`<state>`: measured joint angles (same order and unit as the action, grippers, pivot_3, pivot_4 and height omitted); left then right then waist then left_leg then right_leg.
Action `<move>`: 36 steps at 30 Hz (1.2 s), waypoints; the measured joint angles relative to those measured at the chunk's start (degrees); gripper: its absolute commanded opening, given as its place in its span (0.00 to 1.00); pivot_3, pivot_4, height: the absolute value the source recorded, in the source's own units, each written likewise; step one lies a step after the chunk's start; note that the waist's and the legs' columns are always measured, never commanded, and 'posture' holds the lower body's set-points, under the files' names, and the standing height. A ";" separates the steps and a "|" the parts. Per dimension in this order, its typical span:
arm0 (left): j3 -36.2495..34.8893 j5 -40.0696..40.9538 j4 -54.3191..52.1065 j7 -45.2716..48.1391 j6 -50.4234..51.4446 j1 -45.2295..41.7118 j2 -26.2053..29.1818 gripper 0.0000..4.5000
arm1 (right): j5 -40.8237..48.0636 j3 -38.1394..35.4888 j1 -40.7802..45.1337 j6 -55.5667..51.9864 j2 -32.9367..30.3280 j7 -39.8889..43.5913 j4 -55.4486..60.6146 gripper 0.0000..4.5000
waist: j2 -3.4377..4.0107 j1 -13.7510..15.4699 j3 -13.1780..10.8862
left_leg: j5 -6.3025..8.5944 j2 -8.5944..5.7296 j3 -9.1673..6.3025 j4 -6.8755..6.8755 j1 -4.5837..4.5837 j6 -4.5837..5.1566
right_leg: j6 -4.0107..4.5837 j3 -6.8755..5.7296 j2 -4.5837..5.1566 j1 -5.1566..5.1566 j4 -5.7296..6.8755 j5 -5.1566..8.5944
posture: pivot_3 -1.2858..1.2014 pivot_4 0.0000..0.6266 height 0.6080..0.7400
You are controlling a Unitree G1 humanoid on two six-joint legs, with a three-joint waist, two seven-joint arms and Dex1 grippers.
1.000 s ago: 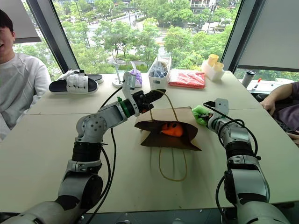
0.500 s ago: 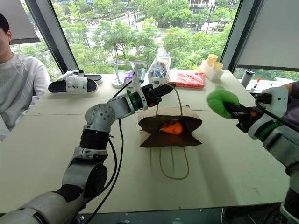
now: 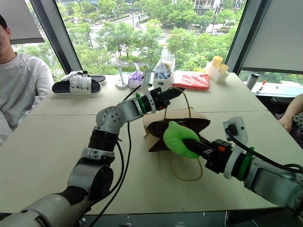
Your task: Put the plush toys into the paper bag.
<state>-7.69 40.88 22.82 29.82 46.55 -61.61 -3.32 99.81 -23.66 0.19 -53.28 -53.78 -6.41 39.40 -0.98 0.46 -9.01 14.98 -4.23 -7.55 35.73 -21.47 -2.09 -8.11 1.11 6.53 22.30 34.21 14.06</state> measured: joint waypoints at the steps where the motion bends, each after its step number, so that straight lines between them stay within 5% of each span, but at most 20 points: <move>1: 0.00 -0.11 -0.08 -0.03 -0.09 0.00 -0.16 0.00 | -1.32 1.55 0.64 -0.03 -0.53 -0.05 -0.98 0.00 | 0.00 0.21 0.00 | 0.00 0.00 -0.01 0.00 -0.01 0.00 | 0.00 0.00 0.00 0.01 -0.01 0.00 | 0.52 0.24 1.00; 9: 0.13 0.30 -4.69 0.43 0.58 1.41 -0.15 0.00 | -10.64 12.16 13.20 -1.19 -1.09 -1.67 -10.75 0.00 | 0.00 0.27 0.00 | 0.00 0.00 -0.03 -0.03 -0.02 0.00 | 0.00 -0.01 -0.01 0.03 -0.01 0.00 | 0.52 0.24 1.00; 17: 1.20 1.12 -9.02 0.54 3.23 4.68 -0.84 0.00 | -17.16 20.84 25.02 -5.13 5.46 -6.82 -16.78 0.00 | 0.01 0.25 0.01 | 0.00 0.01 -0.06 -0.04 -0.04 0.00 | 0.02 0.00 -0.02 0.07 -0.01 -0.01 | 0.52 0.24 1.00; 27: -0.40 1.59 -6.90 -1.85 2.65 4.21 -1.43 0.00 | -22.52 21.62 26.69 -8.64 7.82 -8.17 -16.82 0.99 | 0.02 0.27 0.01 | 0.00 -0.02 -0.07 -0.04 -0.05 0.00 | 0.01 -0.02 -0.02 0.08 0.01 -0.01 | 0.52 0.24 1.00; 36: -1.03 0.23 0.28 -1.70 -1.84 1.15 -1.46 0.00 | -17.43 12.86 18.37 -10.24 1.99 -3.71 -8.29 0.99 | 0.01 0.59 0.01 | 0.02 -0.04 -0.14 -0.05 -0.11 0.03 | 0.00 -0.09 -0.01 0.05 -0.05 0.00 | 0.52 0.24 1.00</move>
<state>-8.71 41.11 23.11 28.11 44.71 -60.46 -4.79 82.38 -10.80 18.56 -63.52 -51.79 -10.11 31.11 -0.97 1.05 -9.00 14.99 -4.26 -7.69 35.68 -21.57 -2.06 -8.12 1.01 6.52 22.35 34.16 14.06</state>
